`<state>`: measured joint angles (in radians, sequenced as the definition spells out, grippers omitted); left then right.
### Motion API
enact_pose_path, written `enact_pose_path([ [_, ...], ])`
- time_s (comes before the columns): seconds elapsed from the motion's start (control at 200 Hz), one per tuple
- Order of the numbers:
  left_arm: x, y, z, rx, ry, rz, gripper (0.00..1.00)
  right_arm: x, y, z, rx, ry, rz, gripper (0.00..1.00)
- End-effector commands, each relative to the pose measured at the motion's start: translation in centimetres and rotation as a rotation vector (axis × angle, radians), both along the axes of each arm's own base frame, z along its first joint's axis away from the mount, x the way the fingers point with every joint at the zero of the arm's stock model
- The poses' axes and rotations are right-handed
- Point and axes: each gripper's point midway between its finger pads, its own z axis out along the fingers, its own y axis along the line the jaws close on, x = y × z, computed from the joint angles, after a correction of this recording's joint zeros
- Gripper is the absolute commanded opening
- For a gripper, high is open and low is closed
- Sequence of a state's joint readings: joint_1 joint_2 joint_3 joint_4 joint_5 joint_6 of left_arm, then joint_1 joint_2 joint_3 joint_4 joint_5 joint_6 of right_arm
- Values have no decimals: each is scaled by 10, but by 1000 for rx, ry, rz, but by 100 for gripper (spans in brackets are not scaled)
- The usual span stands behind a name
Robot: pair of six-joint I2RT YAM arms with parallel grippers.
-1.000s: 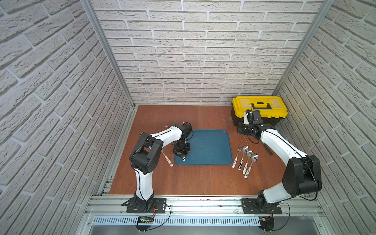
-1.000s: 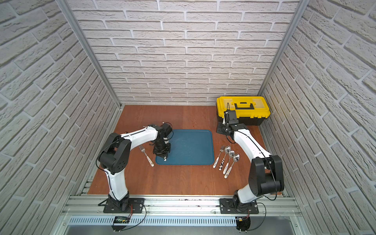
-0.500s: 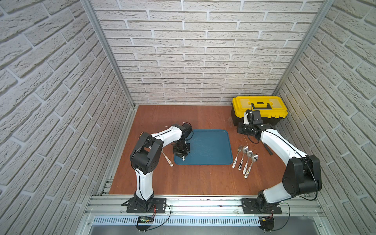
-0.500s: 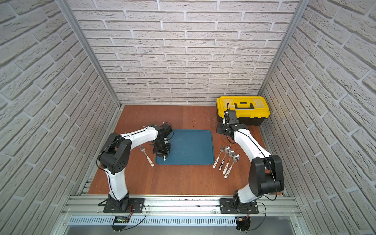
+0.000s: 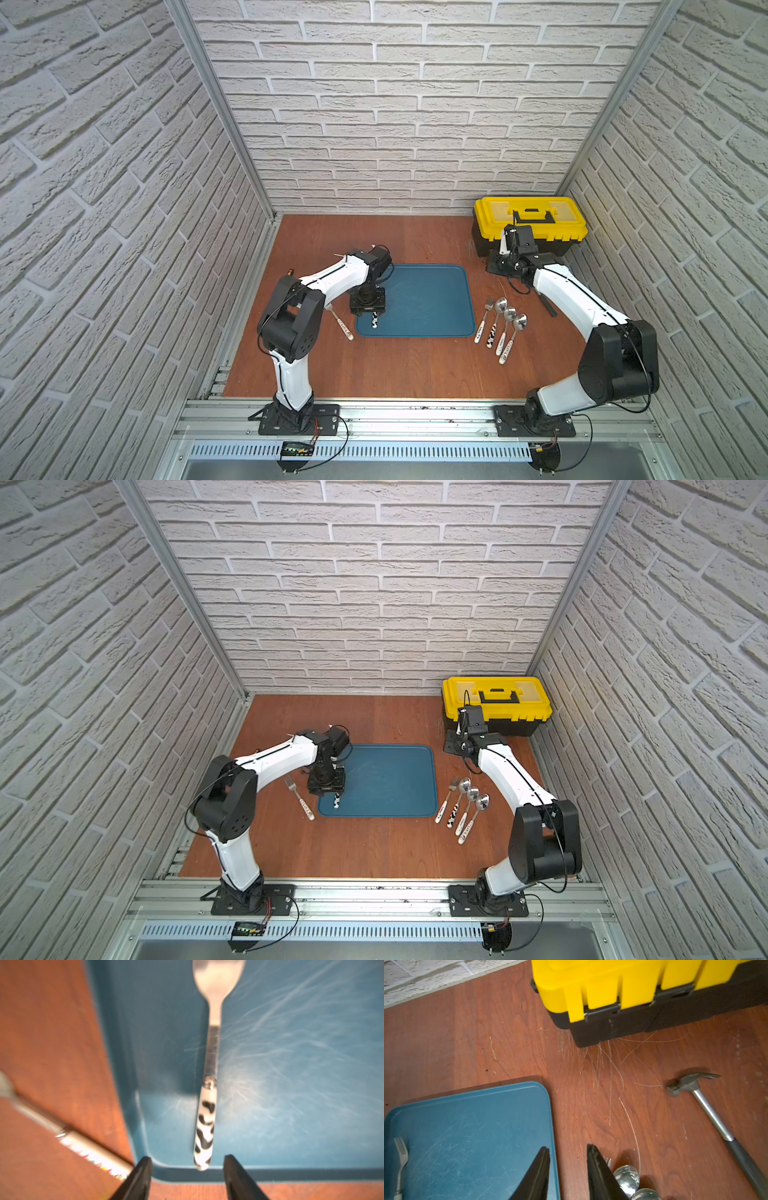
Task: Set the spoon and fork side by side
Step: Place the fork on the tray.
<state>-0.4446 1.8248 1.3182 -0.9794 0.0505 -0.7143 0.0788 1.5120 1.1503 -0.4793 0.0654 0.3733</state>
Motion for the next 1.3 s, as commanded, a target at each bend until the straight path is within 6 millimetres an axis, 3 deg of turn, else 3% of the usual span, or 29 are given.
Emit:
enact_pose_path([
  [0.0, -1, 12, 38, 35, -98, -7, 67, -7, -16, 8, -66, 15, -74, 36],
  [0.13, -4, 22, 64, 40, -183, 21, 70, -28, -26, -4, -96, 126, -133, 36],
  [0.245, 0, 31, 85, 23, -261, 39, 70, -64, -8, -33, 20, 274, -124, 31],
  [0.39, 8, 31, 90, -36, -292, 49, 70, -108, 24, -70, 211, 422, -114, 26],
  [0.53, 18, 22, 91, -100, -305, 27, 70, -136, 30, -82, 238, 471, -134, 26],
  [0.75, 20, 15, 92, -137, -302, -8, 69, -163, 24, -80, 173, 495, -161, 28],
  [0.885, 20, 13, 89, -159, -302, -12, 68, -175, 17, -88, 130, 532, -192, 29],
  [1.065, 17, 13, 83, -173, -289, -12, 67, -178, 9, -95, 75, 562, -204, 29],
  [1.295, 12, 15, 79, -176, -277, -7, 67, -179, 14, -110, 101, 590, -201, 29],
])
